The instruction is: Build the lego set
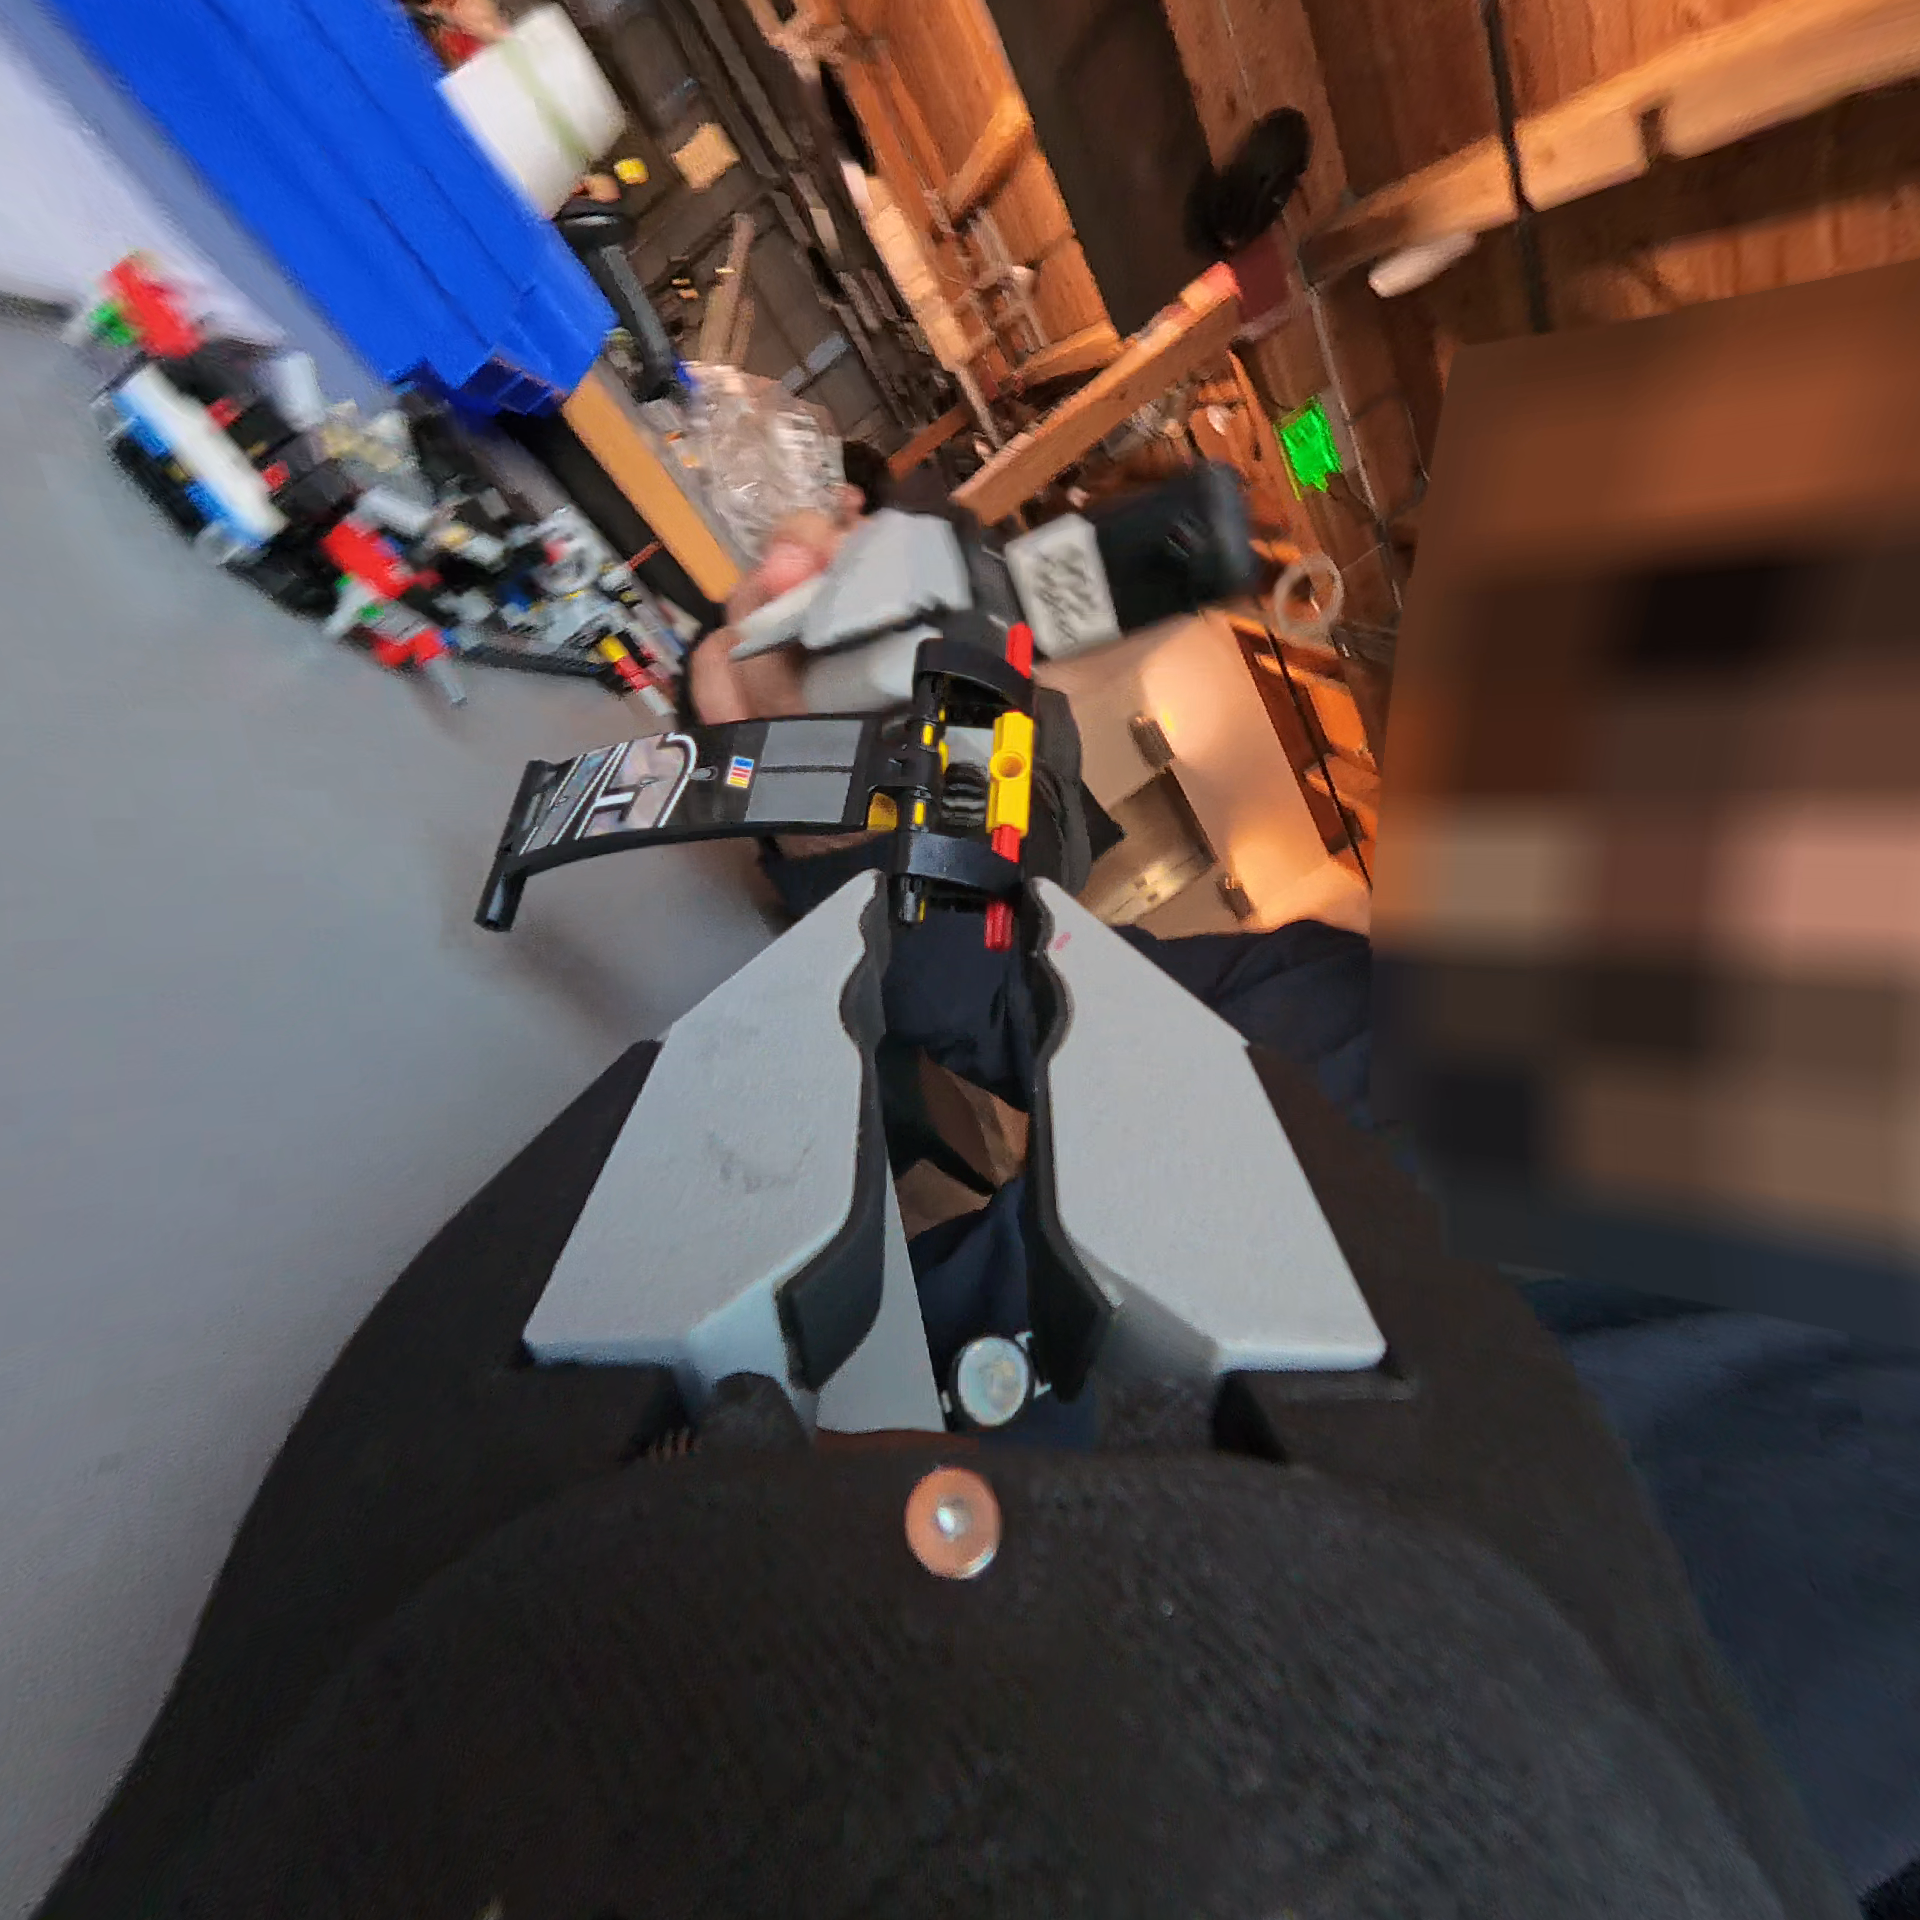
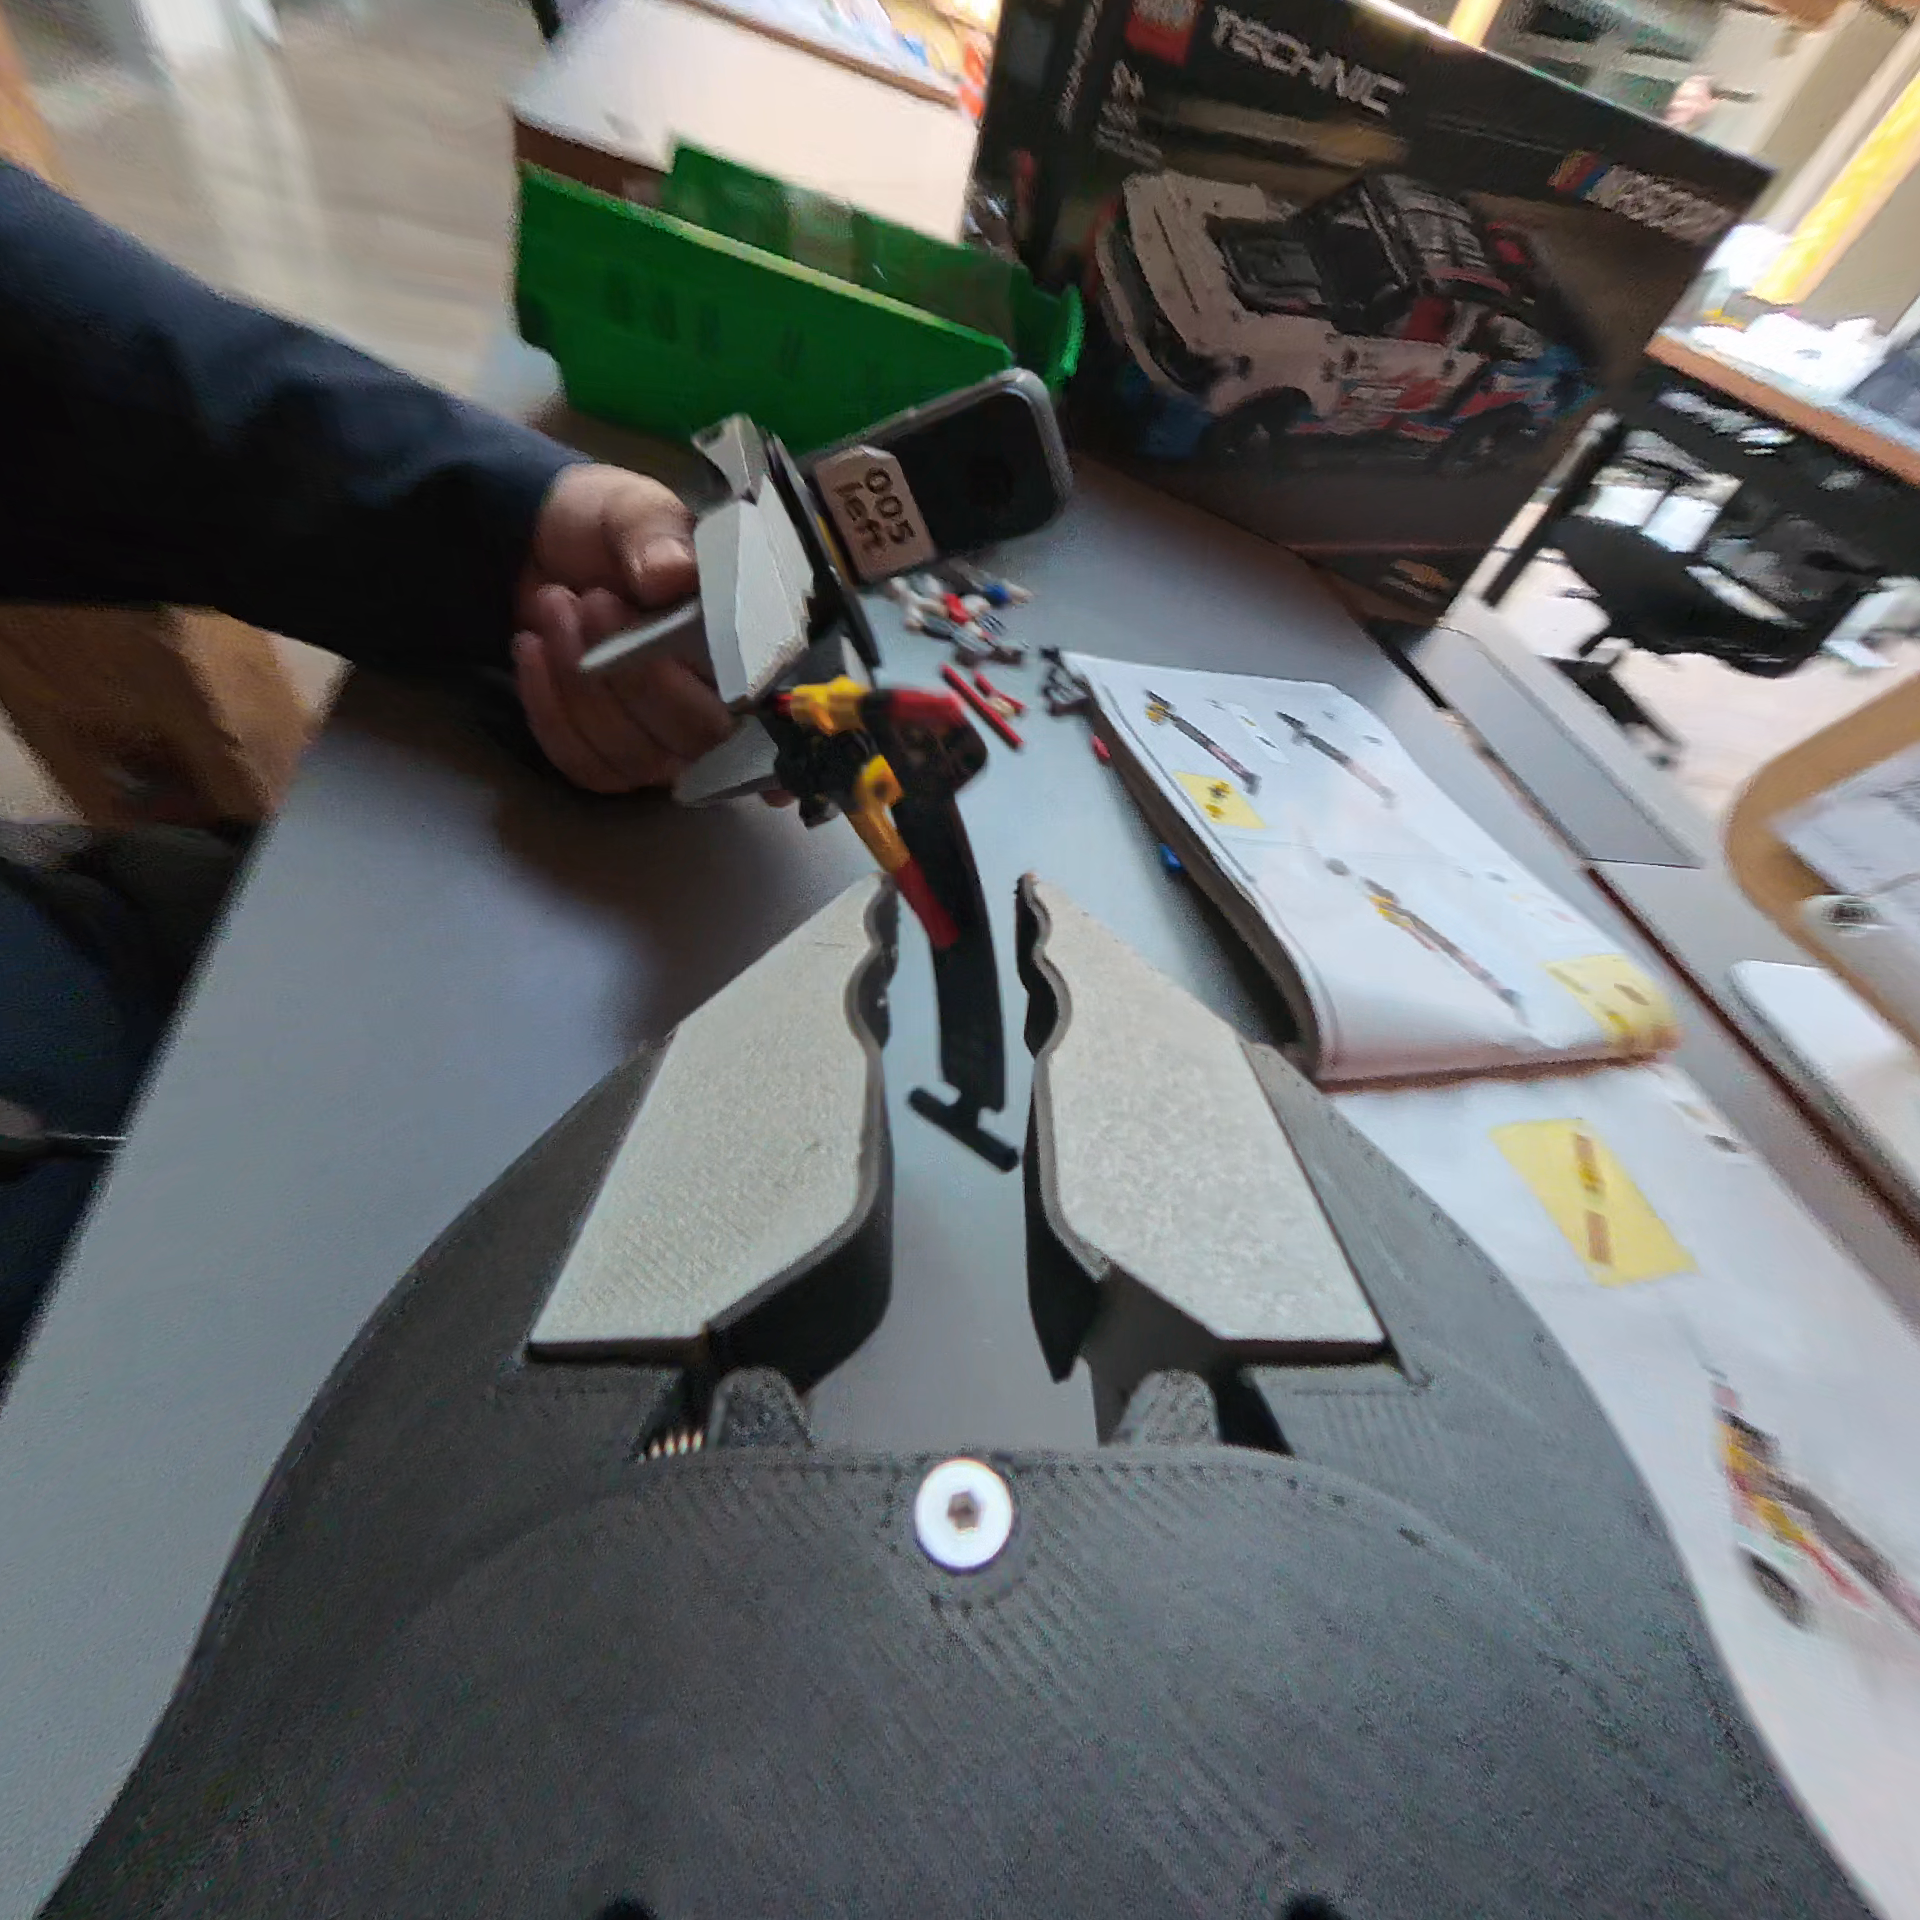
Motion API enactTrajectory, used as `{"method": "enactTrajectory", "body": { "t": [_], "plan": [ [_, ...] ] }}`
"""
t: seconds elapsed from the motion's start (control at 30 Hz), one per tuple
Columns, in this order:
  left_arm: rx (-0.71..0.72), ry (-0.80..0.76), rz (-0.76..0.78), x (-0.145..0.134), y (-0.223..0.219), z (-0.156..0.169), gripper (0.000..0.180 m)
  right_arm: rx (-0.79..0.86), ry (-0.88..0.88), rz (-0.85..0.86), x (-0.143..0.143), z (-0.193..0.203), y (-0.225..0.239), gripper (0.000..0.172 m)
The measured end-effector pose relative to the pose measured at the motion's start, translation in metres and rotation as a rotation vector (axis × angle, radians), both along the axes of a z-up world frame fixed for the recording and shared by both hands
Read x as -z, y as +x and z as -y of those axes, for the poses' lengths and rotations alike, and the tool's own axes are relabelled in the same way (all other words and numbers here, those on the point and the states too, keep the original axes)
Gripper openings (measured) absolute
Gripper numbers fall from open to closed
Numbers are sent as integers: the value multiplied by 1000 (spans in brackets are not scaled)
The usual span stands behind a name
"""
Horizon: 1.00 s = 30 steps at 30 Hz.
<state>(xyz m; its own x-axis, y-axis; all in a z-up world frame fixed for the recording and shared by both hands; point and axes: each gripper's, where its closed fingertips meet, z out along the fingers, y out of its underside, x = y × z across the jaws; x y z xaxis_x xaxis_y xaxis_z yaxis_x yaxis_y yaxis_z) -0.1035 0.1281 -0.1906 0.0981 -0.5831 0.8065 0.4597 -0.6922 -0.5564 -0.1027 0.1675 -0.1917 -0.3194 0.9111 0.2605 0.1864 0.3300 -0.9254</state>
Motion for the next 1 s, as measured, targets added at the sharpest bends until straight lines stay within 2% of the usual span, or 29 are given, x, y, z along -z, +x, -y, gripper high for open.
{"method": "enactTrajectory", "body": {
  "t": [0.1,0.2,0.3,0.37,0.43,0.53,0.63,0.8,0.93,0.97,1.0],
  "plan": [
    [49,220,-142,-5,2,19,22,-189,-273,3,-14,7,14,29],
    [99,373,-219,-8,4,34,22,-389,-493,38,-26,22,28,35],
    [107,489,-245,-13,3,40,22,-550,-601,81,-34,44,37,31],
    [110,548,-239,-17,2,44,22,-585,-605,122,-30,56,36,46],
    [115,598,-249,-18,2,48,22,-593,-581,155,-24,65,34,48],
    [107,688,-298,-18,2,54,22,-513,-509,148,-16,64,24,33],
    [86,741,-333,-18,3,56,22,-552,-541,136,-23,72,30,24],
    [45,802,-396,-16,8,52,22,-583,-714,176,-26,78,26,25],
    [-16,859,-498,-11,14,48,22,-662,-1003,166,-39,76,27,34],
    [-32,869,-531,-9,16,47,22,-677,-1065,174,-39,74,27,33],
    [-52,875,-560,-8,18,45,22,-677,-1098,186,-36,72,26,24]
  ]
}}
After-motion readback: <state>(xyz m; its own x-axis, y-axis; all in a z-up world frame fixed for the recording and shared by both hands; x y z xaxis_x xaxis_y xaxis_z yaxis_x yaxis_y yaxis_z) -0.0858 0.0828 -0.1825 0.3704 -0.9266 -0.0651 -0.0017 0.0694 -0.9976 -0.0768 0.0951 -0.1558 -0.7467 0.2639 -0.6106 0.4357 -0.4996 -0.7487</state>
